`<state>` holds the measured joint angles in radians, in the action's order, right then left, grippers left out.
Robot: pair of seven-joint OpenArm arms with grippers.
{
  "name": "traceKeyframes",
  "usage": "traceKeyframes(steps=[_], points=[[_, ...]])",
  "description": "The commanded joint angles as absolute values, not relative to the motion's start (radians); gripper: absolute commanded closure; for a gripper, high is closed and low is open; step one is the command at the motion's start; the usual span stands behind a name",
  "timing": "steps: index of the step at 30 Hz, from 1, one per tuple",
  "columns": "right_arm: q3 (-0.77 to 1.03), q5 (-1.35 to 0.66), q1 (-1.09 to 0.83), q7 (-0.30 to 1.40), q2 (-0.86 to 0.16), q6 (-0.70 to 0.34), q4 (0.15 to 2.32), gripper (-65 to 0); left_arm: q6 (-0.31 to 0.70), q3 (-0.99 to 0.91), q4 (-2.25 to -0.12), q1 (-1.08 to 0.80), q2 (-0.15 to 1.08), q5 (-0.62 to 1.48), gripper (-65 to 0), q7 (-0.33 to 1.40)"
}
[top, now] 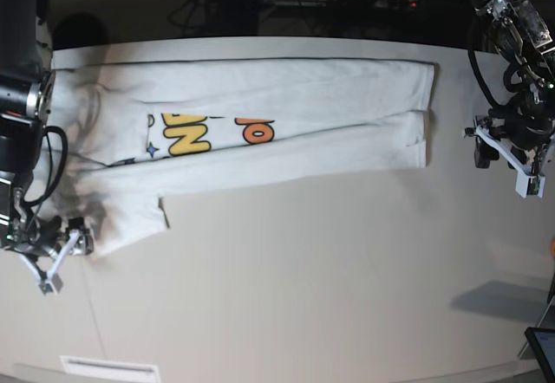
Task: Fold the T-shirt properly
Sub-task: 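Move the right gripper to the strip's sleeve end and grasp it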
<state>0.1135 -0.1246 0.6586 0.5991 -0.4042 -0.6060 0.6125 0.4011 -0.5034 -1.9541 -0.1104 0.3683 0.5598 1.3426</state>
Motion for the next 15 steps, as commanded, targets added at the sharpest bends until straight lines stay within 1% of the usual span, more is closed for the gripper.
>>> traceKeyframes(steps=[1, 3, 9, 15], points=[[0.116, -0.136, 0.697, 0.578, -0.417, -0.618, 0.627, -44.0, 0.401, -0.507, -1.965, -0.099, 0.381, 0.565, -37.5, 1.326], [0.116, -0.136, 0.697, 0.578, -0.41, -0.634, 0.627, -44.0, 0.401, -0.507, -1.965, -0.097, 0.381, 0.565, -37.5, 1.326], [0.116, -0.133, 0.699, 0.542, -0.39, -0.631, 0.619, -44.0, 0.401, -0.509, -1.965, -0.102, 0.381, 0.565, -37.5, 1.326], [0.117, -0.022, 0.736, 0.452, -0.383, -0.631, 0.478, -44.1, 0.401, -0.515, -1.965, -0.124, 0.384, 0.568, -37.5, 1.326]])
